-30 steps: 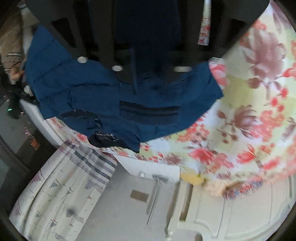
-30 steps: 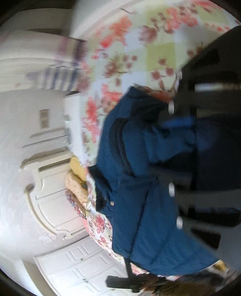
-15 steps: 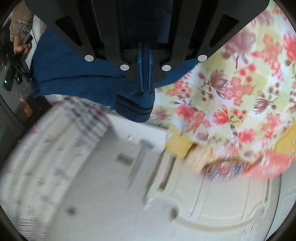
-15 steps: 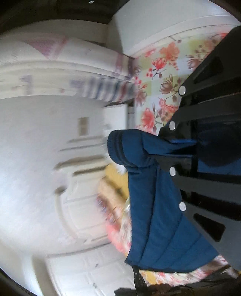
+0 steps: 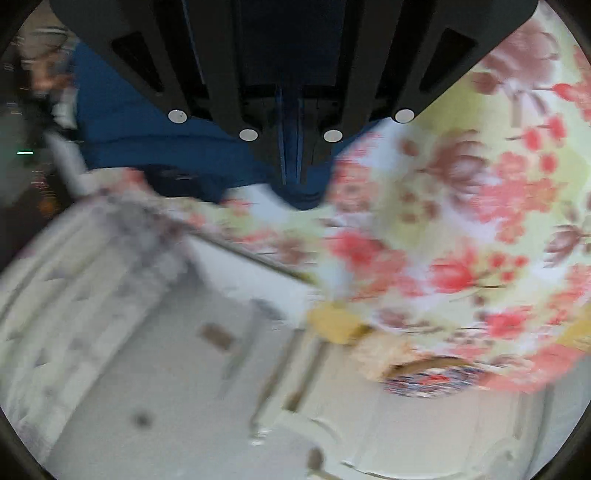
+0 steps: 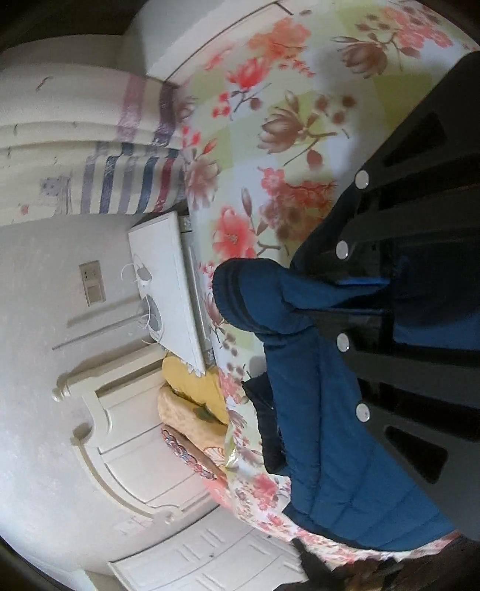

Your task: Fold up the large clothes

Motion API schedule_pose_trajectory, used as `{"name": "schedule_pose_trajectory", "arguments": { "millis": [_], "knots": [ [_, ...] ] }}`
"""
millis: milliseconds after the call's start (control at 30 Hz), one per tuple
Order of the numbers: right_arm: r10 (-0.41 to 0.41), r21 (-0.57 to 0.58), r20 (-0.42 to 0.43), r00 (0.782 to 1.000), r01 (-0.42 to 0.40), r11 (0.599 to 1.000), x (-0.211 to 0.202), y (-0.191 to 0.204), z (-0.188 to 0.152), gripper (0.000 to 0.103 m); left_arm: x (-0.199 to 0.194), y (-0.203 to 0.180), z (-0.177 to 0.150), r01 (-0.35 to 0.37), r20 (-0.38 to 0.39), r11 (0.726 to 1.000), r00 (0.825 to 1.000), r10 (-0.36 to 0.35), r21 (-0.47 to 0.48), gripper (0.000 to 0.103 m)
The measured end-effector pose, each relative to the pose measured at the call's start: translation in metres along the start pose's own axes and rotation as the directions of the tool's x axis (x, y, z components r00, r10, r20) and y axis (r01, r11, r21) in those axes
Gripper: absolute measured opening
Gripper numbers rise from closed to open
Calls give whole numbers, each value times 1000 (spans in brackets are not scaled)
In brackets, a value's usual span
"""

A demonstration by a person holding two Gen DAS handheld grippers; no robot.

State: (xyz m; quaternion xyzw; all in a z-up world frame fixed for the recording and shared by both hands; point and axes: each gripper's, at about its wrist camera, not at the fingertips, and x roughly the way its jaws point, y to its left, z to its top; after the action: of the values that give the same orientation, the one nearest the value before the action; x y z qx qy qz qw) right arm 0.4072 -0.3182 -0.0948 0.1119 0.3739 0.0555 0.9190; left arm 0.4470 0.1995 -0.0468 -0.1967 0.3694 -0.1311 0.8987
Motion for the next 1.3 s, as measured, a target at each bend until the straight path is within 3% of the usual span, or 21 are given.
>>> {"name": "schedule_pose_trajectory", "arguments": {
  "millis": [33, 100, 167, 333, 500, 600, 667, 767, 800, 833, 867, 900, 1000, 1033, 1067, 1100, 1133, 1167, 1300],
  "knots": [
    [-9, -11, -3, 1000, 9, 1000, 2, 2, -1, 9, 4, -4, 2, 38, -40, 999, 999, -37, 6, 9],
    [-22, -13, -13, 1000, 22, 1000, 9, 3, -4, 9, 20, -9, 2, 20, -125, 999, 992, -15, 41, 20],
    [-19, 5, -15, 1000, 19, 1000, 10, -1, -6, 10, 36, -9, -3, -25, -174, 998, 984, 36, 65, 21],
    [-13, 15, -20, 1000, 13, 1000, 12, -3, -7, 13, 70, -2, -14, -24, -251, 998, 967, 37, 55, 22],
    [-29, -1, -32, 999, 29, 1000, 15, 0, -9, 14, 68, 6, -17, -29, -216, 1000, 976, 28, 0, 20],
    [-24, 9, -31, 999, 25, 1000, 16, -1, -10, 14, 58, 19, -16, 32, -175, 997, 984, -45, -74, 20],
    [-25, 9, -30, 999, 25, 1000, 16, -1, -11, 14, 54, 33, -14, 117, -167, 977, 975, -147, -176, 23],
    [-29, 8, -32, 999, 30, 1000, 16, -2, -11, 16, 52, 40, -11, 142, -167, 968, 970, -178, -206, 25],
    [-33, 8, -33, 999, 33, 999, 17, -2, -12, 16, 51, 40, -9, 125, -170, 972, 972, -160, -198, 39],
    [-35, 8, -33, 999, 35, 999, 17, -2, -12, 16, 53, 40, -8, 80, -179, 980, 977, -113, -182, 76],
    [-38, 7, -32, 999, 38, 999, 17, -2, -13, 16, 55, 37, -9, 59, -184, 983, 979, -91, -174, 98],
    [-39, 7, -32, 999, 39, 999, 17, -3, -13, 17, 60, 33, -9, 49, -190, 987, 979, -78, -154, 99],
    [-46, 9, -32, 998, 46, 999, 19, -2, -14, 17, 70, 23, -10, 80, -236, 993, 967, -98, -84, 96],
    [-47, 10, -33, 998, 48, 999, 19, -2, -15, 17, 73, 16, -11, 90, -233, 994, 967, -101, -56, 85],
    [-48, 10, -33, 998, 48, 999, 19, -2, -14, 17, 73, 12, -12, 64, -226, 997, 972, -69, -31, 60],
    [-49, 10, -34, 998, 49, 999, 19, -2, -14, 17, 74, 7, -14, -20, -217, 1000, 976, 22, 13, 43],
    [-48, 9, -34, 998, 49, 999, 19, -2, -14, 17, 73, 7, -14, -48, -204, 999, 978, 52, 25, 27],
    [-46, 9, -32, 998, 46, 999, 19, -2, -14, 17, 66, 6, -14, -34, -174, 999, 984, 38, 24, 17],
    [-22, -3, 19, 1000, 22, 1000, -8, 10, -3, 10, 18, -13, -1, -4, -31, 998, 999, 6, 59, 13]
  ]
}}
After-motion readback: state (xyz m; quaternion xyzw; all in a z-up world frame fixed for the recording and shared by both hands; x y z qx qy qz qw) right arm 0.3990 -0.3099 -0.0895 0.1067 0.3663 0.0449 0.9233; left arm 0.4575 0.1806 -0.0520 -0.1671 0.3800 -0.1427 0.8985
